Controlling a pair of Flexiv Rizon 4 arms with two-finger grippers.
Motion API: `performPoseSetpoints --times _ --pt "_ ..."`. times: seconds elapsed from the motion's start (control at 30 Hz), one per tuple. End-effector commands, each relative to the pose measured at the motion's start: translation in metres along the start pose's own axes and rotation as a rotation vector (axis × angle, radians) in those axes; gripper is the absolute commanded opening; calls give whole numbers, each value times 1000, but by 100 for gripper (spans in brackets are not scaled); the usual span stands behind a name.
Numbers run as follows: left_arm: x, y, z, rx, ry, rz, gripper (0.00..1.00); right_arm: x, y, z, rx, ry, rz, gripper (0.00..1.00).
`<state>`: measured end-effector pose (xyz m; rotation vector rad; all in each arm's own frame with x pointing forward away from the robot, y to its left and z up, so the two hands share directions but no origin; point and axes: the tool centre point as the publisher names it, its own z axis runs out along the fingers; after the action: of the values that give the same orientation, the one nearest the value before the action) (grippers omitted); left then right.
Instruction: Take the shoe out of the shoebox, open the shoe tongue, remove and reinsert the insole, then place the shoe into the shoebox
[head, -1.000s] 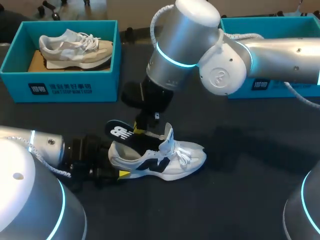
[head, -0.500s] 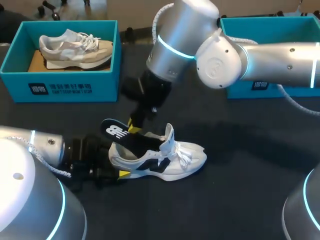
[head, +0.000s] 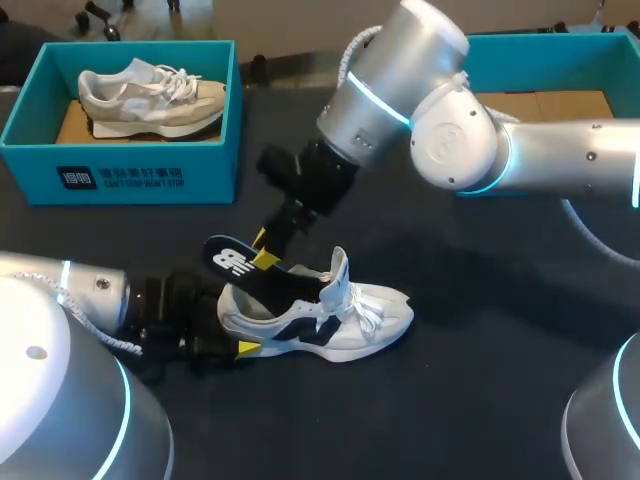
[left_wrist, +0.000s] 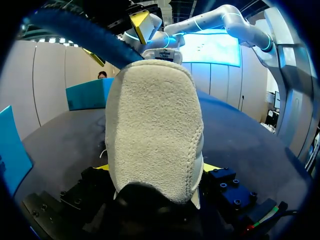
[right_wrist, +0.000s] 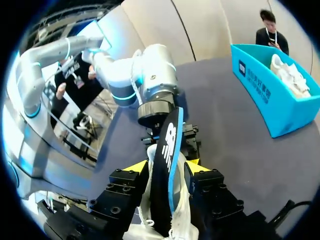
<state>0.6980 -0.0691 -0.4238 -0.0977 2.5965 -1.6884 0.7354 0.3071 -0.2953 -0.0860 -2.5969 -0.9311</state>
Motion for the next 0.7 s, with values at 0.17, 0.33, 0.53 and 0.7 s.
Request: performPoseSetpoints --times 0.17,0.33,0.53,0.7 --pt "0 1 1 -3 -1 0 0 -1 -4 10 -51 46 66 46" --pt "0 1 1 -3 -1 0 0 -2 -2 16 -44 70 81 45" --pt "0 1 1 -3 -1 0 0 -2 -3 24 -47 90 89 42" --pt "0 1 1 -3 -1 0 0 -1 -4 28 -53 97 91 33"
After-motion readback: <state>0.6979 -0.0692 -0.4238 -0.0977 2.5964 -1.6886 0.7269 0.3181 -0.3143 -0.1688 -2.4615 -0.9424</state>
